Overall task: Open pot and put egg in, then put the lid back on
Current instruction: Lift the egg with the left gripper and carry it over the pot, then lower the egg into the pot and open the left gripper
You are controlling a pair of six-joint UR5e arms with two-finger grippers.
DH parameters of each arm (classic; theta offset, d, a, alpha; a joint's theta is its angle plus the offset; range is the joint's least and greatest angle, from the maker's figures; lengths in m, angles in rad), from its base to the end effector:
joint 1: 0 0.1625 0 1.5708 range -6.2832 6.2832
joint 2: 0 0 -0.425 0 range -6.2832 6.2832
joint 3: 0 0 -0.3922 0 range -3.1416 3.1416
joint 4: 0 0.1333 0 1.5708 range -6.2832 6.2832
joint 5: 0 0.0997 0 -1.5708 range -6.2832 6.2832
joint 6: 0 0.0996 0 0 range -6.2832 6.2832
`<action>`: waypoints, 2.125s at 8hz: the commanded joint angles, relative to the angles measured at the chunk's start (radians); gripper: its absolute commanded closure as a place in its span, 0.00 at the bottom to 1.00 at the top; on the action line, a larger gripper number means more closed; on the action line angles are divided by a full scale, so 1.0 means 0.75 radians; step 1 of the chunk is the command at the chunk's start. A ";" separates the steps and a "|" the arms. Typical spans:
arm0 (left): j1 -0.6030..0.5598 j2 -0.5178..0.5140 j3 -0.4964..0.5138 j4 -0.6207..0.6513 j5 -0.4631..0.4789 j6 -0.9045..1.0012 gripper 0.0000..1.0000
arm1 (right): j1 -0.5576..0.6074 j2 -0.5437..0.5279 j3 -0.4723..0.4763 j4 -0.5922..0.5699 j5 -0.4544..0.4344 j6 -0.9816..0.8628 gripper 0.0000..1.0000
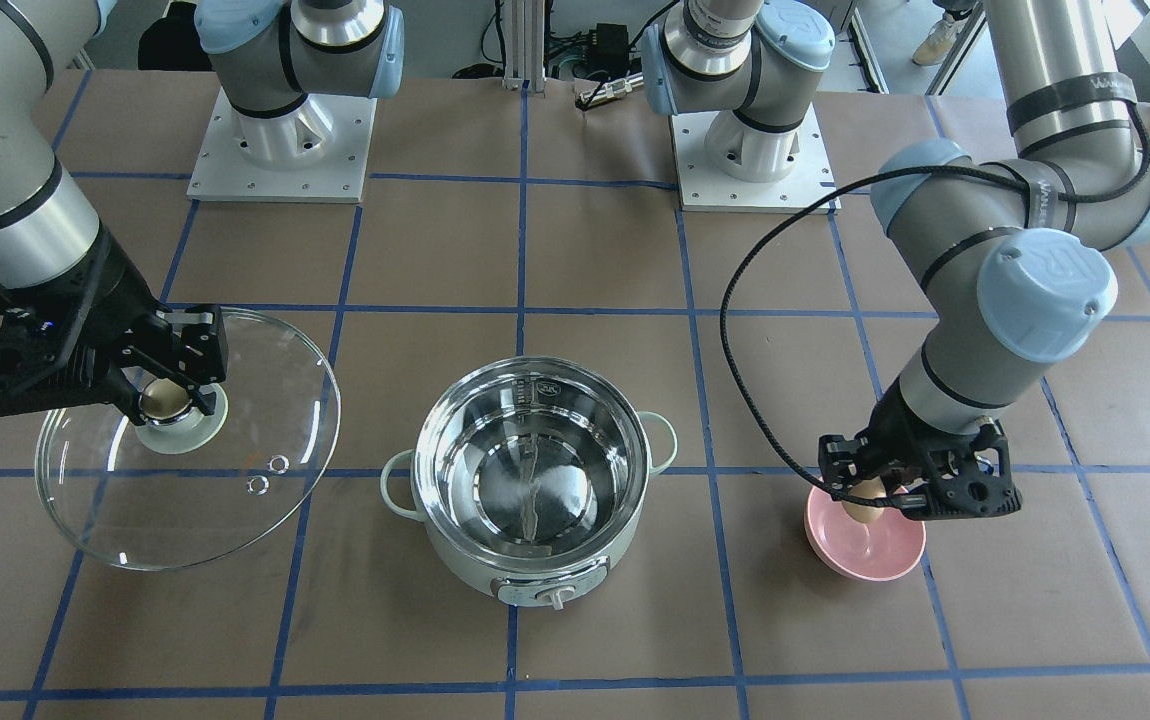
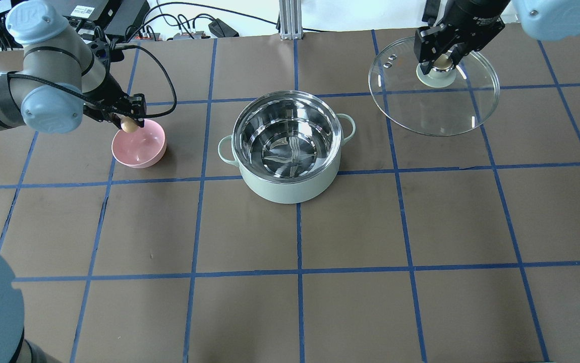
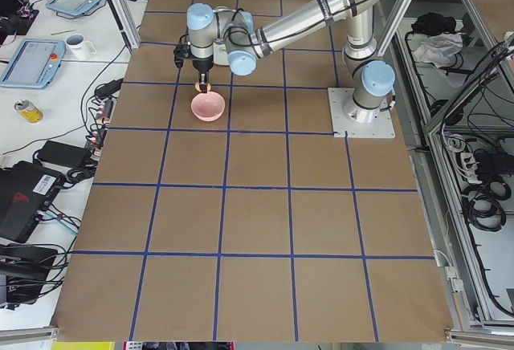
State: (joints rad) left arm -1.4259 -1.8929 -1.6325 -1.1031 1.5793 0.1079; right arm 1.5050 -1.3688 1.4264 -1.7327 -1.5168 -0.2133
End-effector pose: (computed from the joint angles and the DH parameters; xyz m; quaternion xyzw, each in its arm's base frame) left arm -0.0436 -0.6187 0.3279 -0.0187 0.9989 -0.0411 0.0095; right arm 0.0998 -0.5942 0.4677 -0.0750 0.9955 -0.0554 0.0194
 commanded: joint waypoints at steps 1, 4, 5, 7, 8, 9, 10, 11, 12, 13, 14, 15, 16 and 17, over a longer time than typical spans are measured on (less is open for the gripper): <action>-0.280 0.049 0.133 -0.225 0.030 -0.255 0.93 | 0.000 0.001 0.000 0.003 0.010 0.080 1.00; -0.518 0.043 0.135 -0.223 -0.051 -0.481 0.94 | 0.000 0.005 0.002 0.003 0.000 0.078 1.00; -0.529 0.031 0.137 -0.208 -0.123 -0.516 0.94 | 0.000 0.001 0.008 0.005 0.002 0.080 1.00; -0.541 -0.024 0.137 -0.198 -0.142 -0.536 0.94 | 0.000 -0.005 0.027 0.001 0.010 0.080 1.00; -0.549 -0.069 0.135 -0.105 -0.130 -0.579 0.93 | 0.000 -0.006 0.029 0.001 0.002 0.080 1.00; -0.577 -0.106 0.135 -0.057 -0.128 -0.608 0.93 | 0.000 -0.006 0.029 0.001 0.010 0.080 1.00; -0.590 -0.127 0.135 -0.043 -0.126 -0.614 0.93 | 0.000 -0.006 0.029 0.001 0.008 0.080 1.00; -0.596 -0.151 0.135 -0.022 -0.124 -0.624 0.93 | 0.000 -0.006 0.031 -0.001 0.008 0.072 1.00; -0.602 -0.180 0.127 0.032 -0.116 -0.631 0.93 | 0.000 -0.006 0.031 0.001 0.004 0.072 1.00; -0.604 -0.212 0.125 0.035 -0.116 -0.633 0.93 | 0.000 -0.004 0.033 -0.001 0.010 0.074 1.00; -0.604 -0.225 0.125 0.053 -0.116 -0.635 0.93 | 0.000 -0.006 0.033 0.001 -0.006 0.068 1.00; -0.606 -0.233 0.121 0.060 -0.116 -0.637 0.92 | 0.000 -0.006 0.033 -0.001 0.002 0.061 1.00; -0.606 -0.237 0.121 0.090 -0.118 -0.633 0.87 | 0.000 -0.006 0.033 0.001 0.010 0.072 1.00; -0.606 -0.241 0.119 0.096 -0.118 -0.637 0.86 | 0.000 -0.004 0.041 -0.001 0.006 0.059 1.00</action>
State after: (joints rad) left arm -1.8799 -2.0661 -1.5409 -1.0502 1.4918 -0.3678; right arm 1.5048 -1.3727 1.4514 -1.7326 -1.5133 -0.1625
